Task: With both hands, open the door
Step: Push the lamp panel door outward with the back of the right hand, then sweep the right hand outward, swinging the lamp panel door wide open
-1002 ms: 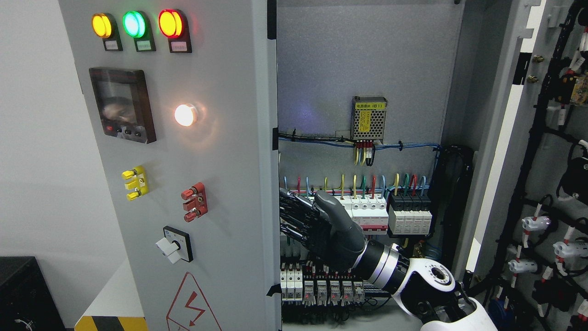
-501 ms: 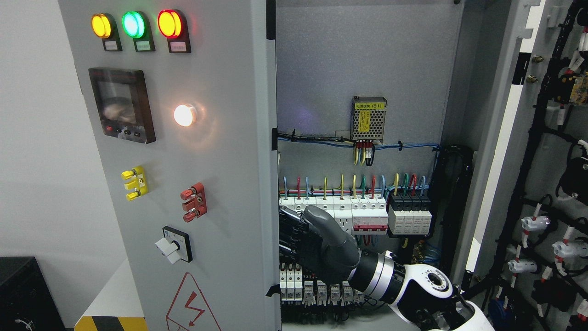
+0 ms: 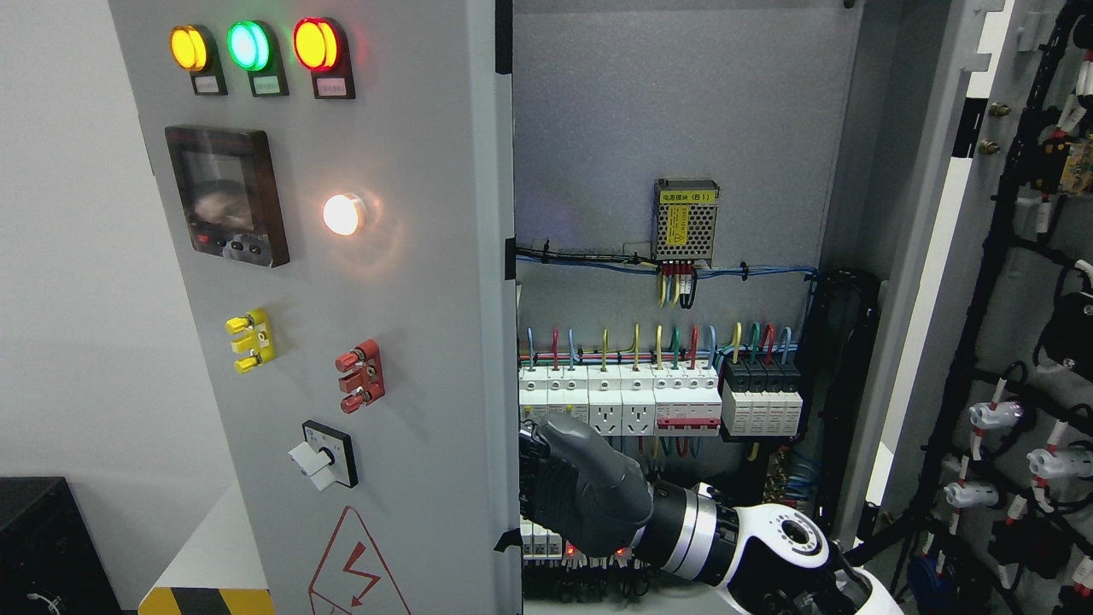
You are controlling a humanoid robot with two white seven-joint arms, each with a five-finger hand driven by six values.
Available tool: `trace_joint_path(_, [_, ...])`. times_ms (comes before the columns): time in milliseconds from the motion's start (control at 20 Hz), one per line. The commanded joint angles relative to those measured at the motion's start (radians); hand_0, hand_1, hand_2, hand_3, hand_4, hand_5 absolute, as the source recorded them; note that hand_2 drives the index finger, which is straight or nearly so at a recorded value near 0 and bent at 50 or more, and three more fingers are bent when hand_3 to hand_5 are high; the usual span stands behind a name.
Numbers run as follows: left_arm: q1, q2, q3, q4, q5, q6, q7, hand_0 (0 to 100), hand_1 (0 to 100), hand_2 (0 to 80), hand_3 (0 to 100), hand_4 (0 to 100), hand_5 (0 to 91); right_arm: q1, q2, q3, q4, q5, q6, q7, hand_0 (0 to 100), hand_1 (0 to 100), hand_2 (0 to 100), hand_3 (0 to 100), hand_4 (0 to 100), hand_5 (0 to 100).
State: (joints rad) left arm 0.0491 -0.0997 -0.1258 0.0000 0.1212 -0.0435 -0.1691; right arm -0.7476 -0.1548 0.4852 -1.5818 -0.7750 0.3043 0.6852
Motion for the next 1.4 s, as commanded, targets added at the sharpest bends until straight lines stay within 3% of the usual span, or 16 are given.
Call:
trace_joint_path(0, [0.0,0.0,0.0,-0.015,0.0,0.001,-0.001,12,56,0.0,0,0,0.0,-0.004,-0.002,0.047,-0.036,-0.004,0.021,0.008,10,13,0,0,0,0])
trace_joint_path(501, [0.0,0.0,0.0,-0.015,0.0,0.001,0.0,12,56,0.0,0,0,0.0,0.001,0.004,0.05,-0.084,-0.055,0.032,0.008,10,13,0,0,0,0])
trace_joint_path(902, [0.0,0.0,0.0,-0.015,0.0,0.001,0.0,12,56,0.0,0,0,0.0,0.002,0.015,0.101,-0.106,-0.052,0.032,0.007,10,13,0,0,0,0])
trace_joint_path(1352, [0.0,0.0,0.0,-0.015,0.0,0.001,0.0,12,56,0.0,0,0,0.0,0.011,0.015,0.116,-0.136,-0.043,0.025,-0.003,10,13,0,0,0,0])
